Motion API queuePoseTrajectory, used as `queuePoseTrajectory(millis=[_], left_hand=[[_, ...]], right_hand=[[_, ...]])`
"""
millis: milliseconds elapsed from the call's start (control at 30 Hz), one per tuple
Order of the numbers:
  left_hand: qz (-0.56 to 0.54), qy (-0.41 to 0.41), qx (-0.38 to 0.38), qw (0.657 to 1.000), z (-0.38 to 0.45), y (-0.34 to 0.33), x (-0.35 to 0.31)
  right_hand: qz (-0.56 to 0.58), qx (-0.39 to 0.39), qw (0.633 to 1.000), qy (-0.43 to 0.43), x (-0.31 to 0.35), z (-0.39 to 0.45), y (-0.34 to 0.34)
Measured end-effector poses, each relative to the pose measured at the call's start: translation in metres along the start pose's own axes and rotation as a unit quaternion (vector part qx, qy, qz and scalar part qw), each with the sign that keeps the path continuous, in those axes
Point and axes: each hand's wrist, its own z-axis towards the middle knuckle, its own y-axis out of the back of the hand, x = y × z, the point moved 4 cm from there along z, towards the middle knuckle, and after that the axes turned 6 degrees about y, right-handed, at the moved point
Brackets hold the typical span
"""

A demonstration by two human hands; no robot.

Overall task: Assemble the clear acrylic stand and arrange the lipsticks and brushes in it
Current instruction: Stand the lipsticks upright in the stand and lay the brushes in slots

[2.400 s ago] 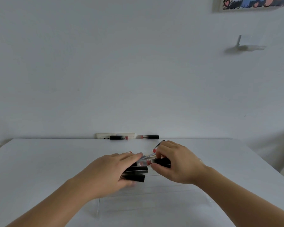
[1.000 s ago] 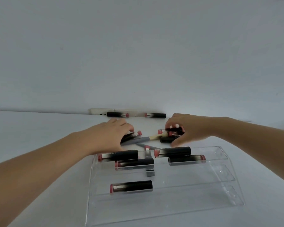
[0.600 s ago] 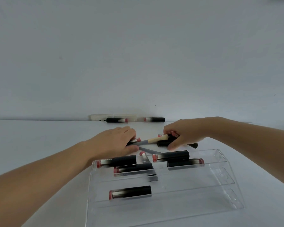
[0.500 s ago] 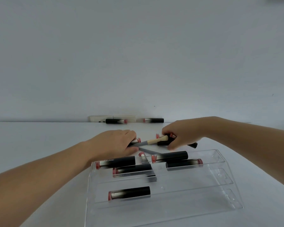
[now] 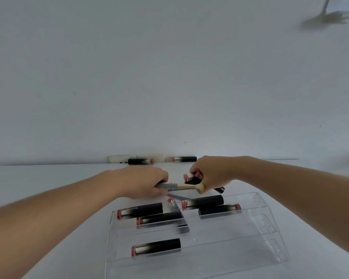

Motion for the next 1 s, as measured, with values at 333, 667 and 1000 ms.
queuePoseTrajectory(millis=[333,667,1000], left_hand=[[-0.062,0.013,-0.068,0.996,-0.054,0.077,-0.011],[-0.078,0.014,-0.142,0.987,-0.141,0.045,-0.082],[-0.037,0.002,-0.288,0.957,-0.151,-0.005,-0.102]], right_hand=[[0.038,-0.090,0.995,0.017,0.043,-0.050,0.069],[-0.015,-0.135,0.991,0.016,0.097,-0.133,0.015],[-0.104,-0.219,0.968,0.057,0.093,-0.147,-0.034]])
